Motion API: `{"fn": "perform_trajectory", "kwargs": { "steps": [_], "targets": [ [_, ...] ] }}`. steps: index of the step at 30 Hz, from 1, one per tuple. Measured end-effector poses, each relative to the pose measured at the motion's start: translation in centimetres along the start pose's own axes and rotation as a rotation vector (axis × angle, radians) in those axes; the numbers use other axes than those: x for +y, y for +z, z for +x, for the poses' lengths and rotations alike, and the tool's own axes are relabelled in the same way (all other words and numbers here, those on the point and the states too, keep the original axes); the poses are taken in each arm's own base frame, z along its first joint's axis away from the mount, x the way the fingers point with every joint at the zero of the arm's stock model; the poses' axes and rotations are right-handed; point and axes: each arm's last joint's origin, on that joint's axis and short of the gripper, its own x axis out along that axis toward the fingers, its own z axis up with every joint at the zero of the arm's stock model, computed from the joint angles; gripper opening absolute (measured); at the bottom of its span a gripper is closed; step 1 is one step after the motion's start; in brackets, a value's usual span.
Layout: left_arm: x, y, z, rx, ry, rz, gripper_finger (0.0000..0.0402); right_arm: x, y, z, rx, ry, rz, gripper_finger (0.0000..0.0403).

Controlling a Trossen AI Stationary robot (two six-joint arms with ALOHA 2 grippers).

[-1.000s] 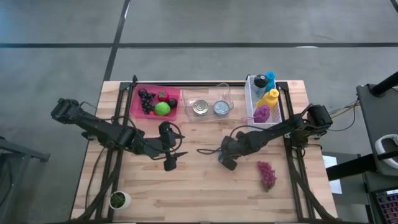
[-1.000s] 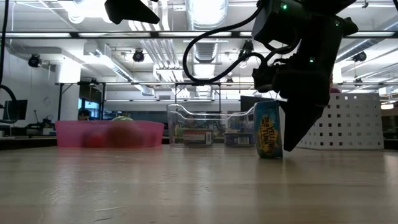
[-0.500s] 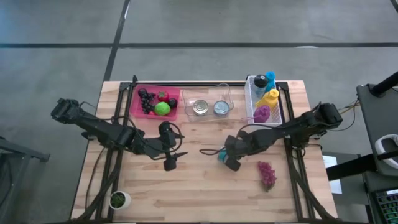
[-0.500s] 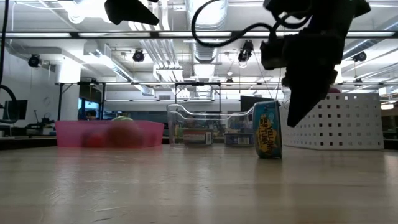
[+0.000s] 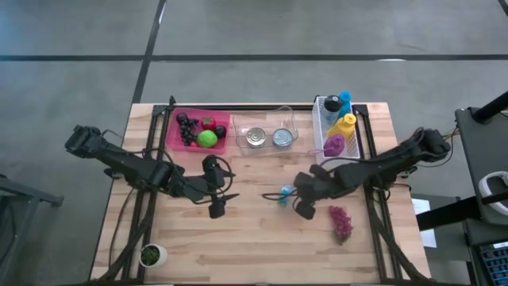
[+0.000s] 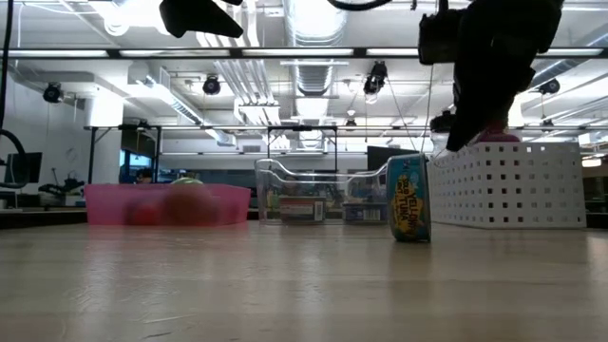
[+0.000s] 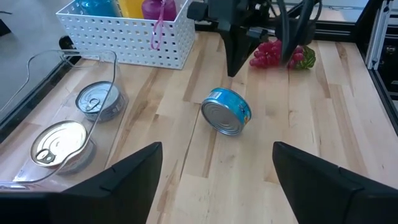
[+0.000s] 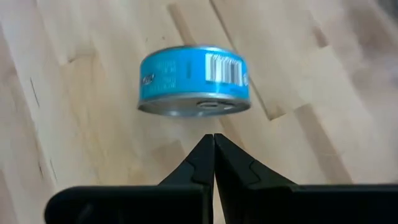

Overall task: Pick & Place Food Item
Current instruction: Put the blue tuna can into the transparent bin

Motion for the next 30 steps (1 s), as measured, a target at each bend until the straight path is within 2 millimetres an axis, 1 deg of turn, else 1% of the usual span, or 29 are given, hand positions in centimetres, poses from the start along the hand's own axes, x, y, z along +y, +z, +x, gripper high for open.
{"fn": "perform_trajectory", "kwargs": {
  "steps": [5,12,15,17,19,22,26,30],
  "targets": [
    [0.0,0.0,0.0,-0.001,0.000,-0.001,0.0301,0.1,-0.1,-0.6,-0.028,0.003,-0.007,0.0008],
    [0.0,0.0,0.0,-0.001,-0.001,-0.001,0.0304,0.1,-0.1,-0.5,-0.029,-0.006,-0.015,0.0008],
    [0.0,0.0,0.0,-0.001,0.000,-0.001,0.0309,0.2,0.0,-0.6,-0.043,0.004,-0.089,0.0008],
    [0.0,0.0,0.0,-0.001,0.000,-0.001,0.0312,0.3,0.2,-1.0,-0.059,0.017,-0.160,0.0008],
    [0.0,0.0,0.0,-0.001,-0.001,-0.001,0.0315,0.6,0.4,-1.5,-0.067,0.055,-0.271,0.0008],
    [0.0,0.0,0.0,-0.001,0.000,-0.001,0.0318,1.0,0.5,-2.2,-0.048,0.167,-0.401,0.0008],
    [0.0,0.0,0.0,0.000,0.001,-0.001,0.0323,1.5,0.7,-3.0,-0.038,0.343,-0.444,0.0008],
    [0.0,0.0,0.0,0.000,0.001,-0.001,0.0326,1.6,0.7,-2.9,-0.034,0.354,-0.445,0.0008]
  ]
}}
